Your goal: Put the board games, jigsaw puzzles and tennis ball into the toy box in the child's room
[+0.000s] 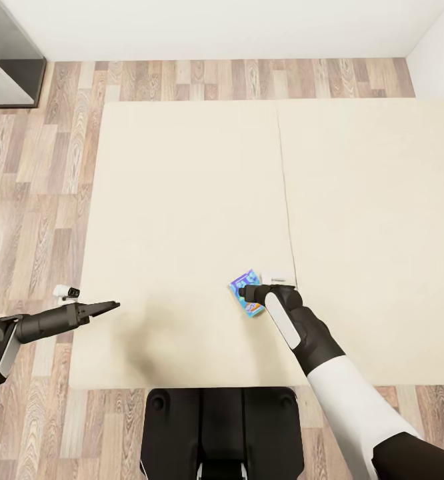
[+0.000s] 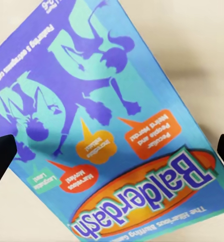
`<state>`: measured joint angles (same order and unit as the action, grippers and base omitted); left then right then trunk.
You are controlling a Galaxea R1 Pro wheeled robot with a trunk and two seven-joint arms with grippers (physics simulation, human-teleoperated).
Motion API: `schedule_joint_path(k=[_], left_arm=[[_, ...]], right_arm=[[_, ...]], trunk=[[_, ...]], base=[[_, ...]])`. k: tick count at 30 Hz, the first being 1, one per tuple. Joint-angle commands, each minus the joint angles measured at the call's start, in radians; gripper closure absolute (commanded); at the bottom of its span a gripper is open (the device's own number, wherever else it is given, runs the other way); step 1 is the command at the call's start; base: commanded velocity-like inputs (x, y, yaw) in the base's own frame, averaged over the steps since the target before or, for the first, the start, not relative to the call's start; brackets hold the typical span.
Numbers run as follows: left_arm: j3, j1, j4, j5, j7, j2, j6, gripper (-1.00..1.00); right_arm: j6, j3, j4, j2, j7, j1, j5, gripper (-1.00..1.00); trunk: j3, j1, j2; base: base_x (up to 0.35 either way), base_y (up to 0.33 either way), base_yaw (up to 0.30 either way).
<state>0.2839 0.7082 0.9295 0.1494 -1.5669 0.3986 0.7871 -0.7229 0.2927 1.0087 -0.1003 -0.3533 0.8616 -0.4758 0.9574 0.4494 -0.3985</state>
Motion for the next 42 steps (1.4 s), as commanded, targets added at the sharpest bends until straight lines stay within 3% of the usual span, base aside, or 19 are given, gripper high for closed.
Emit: schedule_joint_path(k=[1,18,26,42], left_arm=[[0.000,0.000,0.000,0.000,-0.004,0.000,0.011,-1.00],[0.000,0.000,0.000,0.000,-0.004,0.000,0.011,-1.00],[0.000,0.000,0.000,0.000,-0.004,0.000,0.011,-1.00],[0.000,0.000,0.000,0.001,-0.004,0.000,0.011,-1.00]], right_arm=[[-0.002,0.002,0.001,0.000,-0.010,0.000,-0.010,-1.00],[-0.005,-0.001,-0.001,-0.001,-0.007,0.000,-0.018,-1.00],[-0.010,-0.001,-0.003,-0.001,0.102,0.007,-0.014,-1.00],[-0.006,-0.001,-0.019,-0.001,0.115,0.010,-0.021,-1.00]], trunk=[[0.001,0.001,-0.002],[0.001,0.001,-0.002],[0.001,0.001,-0.002],[0.001,0.001,-0.002]], base=[[0.000,0.005,0.000],[0.000,0.033,0.000],[0.000,0.002,0.000],[0.000,0.000,0.000]])
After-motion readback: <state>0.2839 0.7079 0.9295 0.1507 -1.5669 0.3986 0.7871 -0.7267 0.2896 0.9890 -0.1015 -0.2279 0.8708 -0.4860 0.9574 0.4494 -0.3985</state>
